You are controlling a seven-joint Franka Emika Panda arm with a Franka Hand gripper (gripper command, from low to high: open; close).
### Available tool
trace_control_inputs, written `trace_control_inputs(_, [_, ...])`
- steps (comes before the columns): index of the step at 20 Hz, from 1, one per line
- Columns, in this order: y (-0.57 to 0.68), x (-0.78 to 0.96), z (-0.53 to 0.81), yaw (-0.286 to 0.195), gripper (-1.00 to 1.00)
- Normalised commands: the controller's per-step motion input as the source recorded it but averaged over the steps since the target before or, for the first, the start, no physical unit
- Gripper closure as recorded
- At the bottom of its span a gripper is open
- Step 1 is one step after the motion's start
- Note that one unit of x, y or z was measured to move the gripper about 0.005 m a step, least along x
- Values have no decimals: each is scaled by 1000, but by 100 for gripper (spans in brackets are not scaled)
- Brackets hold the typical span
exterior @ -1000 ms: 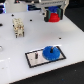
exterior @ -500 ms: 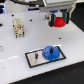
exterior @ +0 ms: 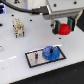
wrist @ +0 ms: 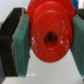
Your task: Insert the blue gear onto the right peg, followed by the red gear
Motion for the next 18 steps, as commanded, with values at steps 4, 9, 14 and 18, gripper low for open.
trace_control_inputs(4, [-193,556,12,0,100])
trace_control_inputs(9, [-217,380,-28,0,100])
trace_control_inputs(14, [-173,132,-102,0,100])
trace_control_inputs(18, [-155,79,-130,0,100])
